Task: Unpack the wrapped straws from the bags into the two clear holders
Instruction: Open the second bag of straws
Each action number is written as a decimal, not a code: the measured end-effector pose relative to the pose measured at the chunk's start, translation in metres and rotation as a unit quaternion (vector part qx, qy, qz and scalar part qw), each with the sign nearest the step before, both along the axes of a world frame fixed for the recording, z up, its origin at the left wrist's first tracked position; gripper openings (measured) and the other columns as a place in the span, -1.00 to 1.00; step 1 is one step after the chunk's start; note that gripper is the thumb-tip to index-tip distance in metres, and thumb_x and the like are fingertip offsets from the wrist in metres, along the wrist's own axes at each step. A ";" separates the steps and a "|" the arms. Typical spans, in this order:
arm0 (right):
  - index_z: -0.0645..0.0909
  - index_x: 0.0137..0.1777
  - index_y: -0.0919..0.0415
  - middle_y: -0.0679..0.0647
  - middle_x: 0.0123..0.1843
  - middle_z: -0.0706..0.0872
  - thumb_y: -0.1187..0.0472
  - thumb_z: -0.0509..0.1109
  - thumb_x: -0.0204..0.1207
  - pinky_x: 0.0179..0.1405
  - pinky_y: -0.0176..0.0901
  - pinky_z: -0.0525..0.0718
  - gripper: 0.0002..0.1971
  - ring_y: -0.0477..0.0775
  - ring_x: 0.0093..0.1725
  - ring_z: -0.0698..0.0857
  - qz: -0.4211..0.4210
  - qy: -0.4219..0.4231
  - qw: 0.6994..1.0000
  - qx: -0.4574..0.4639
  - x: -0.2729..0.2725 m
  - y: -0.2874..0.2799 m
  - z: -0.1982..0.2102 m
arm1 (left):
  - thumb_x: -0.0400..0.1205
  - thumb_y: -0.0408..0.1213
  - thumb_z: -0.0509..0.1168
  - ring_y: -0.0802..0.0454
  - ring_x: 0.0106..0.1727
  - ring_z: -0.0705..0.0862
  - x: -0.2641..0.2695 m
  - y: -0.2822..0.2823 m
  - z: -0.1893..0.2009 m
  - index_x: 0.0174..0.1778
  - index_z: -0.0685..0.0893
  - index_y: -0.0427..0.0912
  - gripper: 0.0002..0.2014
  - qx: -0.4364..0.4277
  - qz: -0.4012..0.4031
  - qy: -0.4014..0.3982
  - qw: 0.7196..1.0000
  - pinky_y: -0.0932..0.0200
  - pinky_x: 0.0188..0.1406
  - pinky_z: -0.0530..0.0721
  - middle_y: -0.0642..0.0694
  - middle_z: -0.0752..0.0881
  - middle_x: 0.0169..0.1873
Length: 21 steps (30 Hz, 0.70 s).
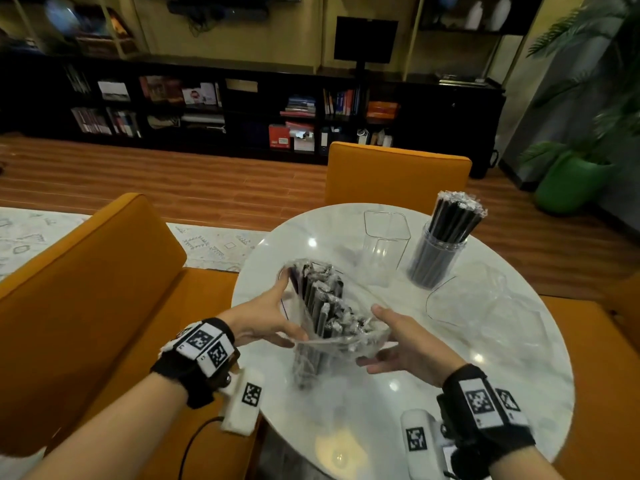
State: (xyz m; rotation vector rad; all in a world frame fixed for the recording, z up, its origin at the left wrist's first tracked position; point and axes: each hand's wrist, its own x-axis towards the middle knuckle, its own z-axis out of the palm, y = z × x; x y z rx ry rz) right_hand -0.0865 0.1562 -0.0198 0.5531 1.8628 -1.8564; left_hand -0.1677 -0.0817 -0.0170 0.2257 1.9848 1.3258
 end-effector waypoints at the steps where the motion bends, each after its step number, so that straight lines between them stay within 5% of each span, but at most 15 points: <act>1: 0.51 0.36 0.33 0.44 0.21 0.65 0.03 0.21 0.71 -0.20 0.00 0.84 -0.61 0.36 -0.13 0.83 -0.028 0.018 0.999 -0.042 0.000 0.000 0.001 | 0.43 -0.64 0.46 0.06 -0.13 0.82 0.000 0.000 -0.003 0.67 -0.29 0.24 0.24 -0.013 -0.009 0.026 1.000 0.14 -0.15 0.80 -0.12 0.07 0.71; 3: 0.52 0.31 0.44 0.55 0.07 0.64 0.23 0.20 0.72 -0.25 -0.03 0.84 -0.69 0.35 -0.18 0.84 -0.096 0.050 0.987 -0.115 -0.002 0.000 0.003 | 0.39 -0.55 0.53 -0.04 0.30 0.67 0.000 0.000 -0.009 0.69 -0.24 0.16 0.24 -0.054 -0.021 0.091 0.994 0.11 0.25 0.68 -0.06 0.00 0.72; 4: 0.53 0.29 0.48 0.59 0.09 0.65 0.29 0.19 0.72 -0.25 -0.04 0.84 -0.72 0.37 -0.15 0.84 -0.123 0.054 0.980 -0.144 -0.003 -0.001 0.003 | 0.37 -0.47 0.57 -0.08 0.55 0.42 -0.001 0.000 -0.012 0.71 -0.22 0.10 0.24 -0.070 -0.020 0.114 0.991 0.12 0.46 0.46 -0.03 -0.03 0.73; 5: 0.55 0.24 0.51 0.60 0.15 0.67 0.32 0.17 0.72 -0.23 -0.05 0.84 -0.74 0.38 -0.11 0.84 -0.140 0.054 0.975 -0.165 -0.004 -0.003 0.002 | 0.36 -0.42 0.60 -0.05 0.67 0.18 0.000 0.000 -0.015 0.71 -0.20 0.07 0.24 -0.073 -0.013 0.126 0.989 0.12 0.55 0.26 -0.01 -0.04 0.73; 7: 0.55 0.15 0.55 0.53 0.17 0.72 0.27 0.13 0.75 -0.17 -0.09 0.84 -0.70 0.31 -0.05 0.83 -0.161 0.057 0.967 -0.189 -0.003 -0.009 0.002 | 0.35 -0.42 0.60 -0.02 0.70 0.03 0.002 0.001 -0.019 0.71 -0.20 0.07 0.24 -0.051 0.004 0.136 0.989 0.08 0.61 0.17 0.03 -0.06 0.72; 9: 0.51 0.23 0.53 0.44 0.15 0.71 0.17 0.22 0.72 -0.03 -0.05 0.84 -0.65 0.25 -0.03 0.82 -0.173 0.075 0.962 -0.198 0.001 -0.016 0.004 | 0.34 -0.38 0.58 -0.15 0.66 0.16 0.006 0.006 -0.022 0.67 -0.32 0.17 0.30 -0.034 0.008 0.132 0.991 -0.05 0.54 0.43 0.06 -0.10 0.71; 11: 0.44 0.43 0.28 0.29 0.24 0.68 0.13 0.36 0.63 0.14 0.15 0.78 -0.57 0.34 0.11 0.78 -0.138 0.091 0.972 -0.167 0.005 -0.020 0.006 | 0.33 -0.22 0.61 -0.21 0.56 0.31 0.012 0.013 -0.022 0.60 -0.46 0.28 0.36 -0.028 0.014 0.104 0.994 -0.02 0.17 0.74 0.09 -0.15 0.68; 14: 0.25 0.48 -0.15 0.21 0.25 0.66 0.25 0.36 0.60 0.09 0.31 0.74 -0.45 0.49 0.14 0.73 -0.039 0.072 0.992 -0.096 0.008 -0.026 0.015 | 0.15 -0.08 0.71 -0.25 0.59 0.26 0.015 0.021 -0.024 0.53 -0.51 0.41 0.51 0.013 0.036 0.089 0.995 -0.19 0.27 0.67 0.09 -0.02 0.64; 17: 0.34 0.45 0.00 0.30 0.20 0.73 0.46 0.24 0.55 0.10 0.34 0.75 -0.47 0.38 0.05 0.78 -0.055 0.110 0.986 -0.111 0.003 -0.021 0.021 | 0.16 -0.34 0.73 -0.22 0.55 0.41 0.011 0.025 -0.019 0.59 -0.36 0.40 0.49 0.133 0.078 0.039 0.987 -0.23 0.42 0.56 0.12 0.11 0.67; 19: 0.48 0.43 0.11 0.24 0.16 0.77 0.49 0.23 0.54 -0.03 0.10 0.79 -0.51 0.23 -0.04 0.81 -0.078 0.140 0.976 -0.147 0.003 -0.009 0.023 | 0.25 -0.54 0.65 -0.15 0.44 0.55 0.008 0.023 -0.015 0.64 -0.28 0.33 0.41 0.186 0.111 0.029 0.976 -0.11 0.33 0.64 0.07 0.23 0.63; 21: 0.60 0.33 0.17 0.18 0.09 0.80 0.48 0.25 0.55 -0.07 -0.07 0.78 -0.61 0.14 -0.07 0.81 -0.081 0.159 0.970 -0.165 0.007 -0.001 0.024 | 0.28 -0.53 0.63 -0.05 0.23 0.71 0.004 0.019 -0.016 0.65 -0.28 0.33 0.38 0.177 0.107 0.048 0.977 0.01 0.13 0.75 0.03 0.33 0.56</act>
